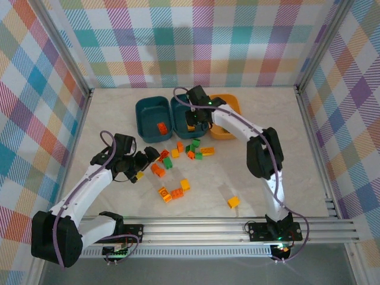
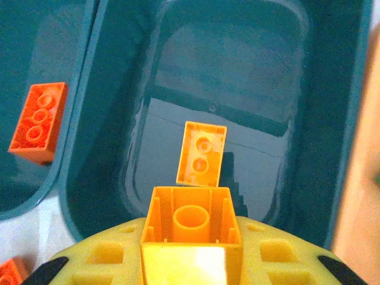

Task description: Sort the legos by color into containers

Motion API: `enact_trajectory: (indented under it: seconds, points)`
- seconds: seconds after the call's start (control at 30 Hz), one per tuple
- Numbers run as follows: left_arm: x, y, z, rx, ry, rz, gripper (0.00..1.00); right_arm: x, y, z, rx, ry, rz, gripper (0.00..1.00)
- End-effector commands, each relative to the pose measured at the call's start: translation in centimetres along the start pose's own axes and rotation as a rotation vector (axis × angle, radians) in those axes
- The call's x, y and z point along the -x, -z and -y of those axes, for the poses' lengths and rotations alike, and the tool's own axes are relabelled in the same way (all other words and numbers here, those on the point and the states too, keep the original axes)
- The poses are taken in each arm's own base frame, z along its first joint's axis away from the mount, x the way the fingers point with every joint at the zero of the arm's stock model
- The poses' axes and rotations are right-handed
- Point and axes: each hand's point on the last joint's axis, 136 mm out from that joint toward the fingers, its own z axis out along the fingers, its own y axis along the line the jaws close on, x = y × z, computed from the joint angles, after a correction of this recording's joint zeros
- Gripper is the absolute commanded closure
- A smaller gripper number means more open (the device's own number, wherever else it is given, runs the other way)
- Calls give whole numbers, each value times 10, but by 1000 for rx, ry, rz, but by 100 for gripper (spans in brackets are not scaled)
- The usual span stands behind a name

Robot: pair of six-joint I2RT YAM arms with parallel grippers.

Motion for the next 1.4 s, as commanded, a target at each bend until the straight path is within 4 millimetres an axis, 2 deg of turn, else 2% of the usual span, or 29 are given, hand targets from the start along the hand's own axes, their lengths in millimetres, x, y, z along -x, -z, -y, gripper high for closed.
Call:
enact_trajectory:
  seconds: [0.0, 0.1, 0.17, 0.27, 0.3, 0.4, 0.5, 0.63, 0.73, 0.8, 0.87, 0.93, 1.07, 1.1, 1.2, 1.3, 1.37]
  points:
    - [-6, 4, 1, -32, -53, -20, 0, 5, -8, -3, 21, 30, -40, 74]
    - [-10, 2, 0, -34, -48, -42, 0, -3, -30, 0, 1, 16, -102, 72]
    - [-13, 1, -1, -30, -54, -60, 0, -5, -37, -2, 8, 26, -123, 67]
    - [-16, 1, -2, -33, -68, -70, 0, 7, -35, -14, 89, 54, -103, 47]
    - [-16, 1, 0, -43, -73, -71, 0, 13, -33, -13, 96, 42, -90, 45]
    - [-17, 6, 7, -70, -86, -72, 0, 29, -17, -12, 126, 9, -71, 41]
    - [-16, 10, 11, -88, -91, -61, 0, 33, 1, -16, 151, 17, -42, 39]
    - [-25, 13, 13, -100, -115, -72, 4, 18, 25, -5, 114, -1, -36, 41]
    - [-35, 16, 4, -25, -150, -77, 6, 5, 63, 3, 106, -18, 37, 42]
    - [-41, 17, -6, 30, -162, -71, 7, -7, 94, 23, 22, -34, 99, 42]
    - [-47, 17, -12, 52, -174, -63, 8, -29, 124, 45, -62, -43, 131, 42]
    - [-52, 16, -8, 39, -199, -55, 10, -58, 140, 58, -104, -80, 87, 42]
    - [-63, 10, 20, 8, -347, -55, 12, -156, 159, 89, -228, -333, -77, 35]
    - [-64, 11, 29, 13, -400, -46, 18, -182, 161, 90, -220, -407, -90, 33]
    - [-65, 18, 56, 7, -539, 34, 18, -246, 169, 84, -236, -490, -146, 31]
    - [-57, 21, 68, -6, -554, 92, 15, -299, 175, 78, -311, -520, -276, 29]
    - [-56, 16, 72, -3, -559, 89, 14, -325, 181, 78, -365, -574, -319, 26]
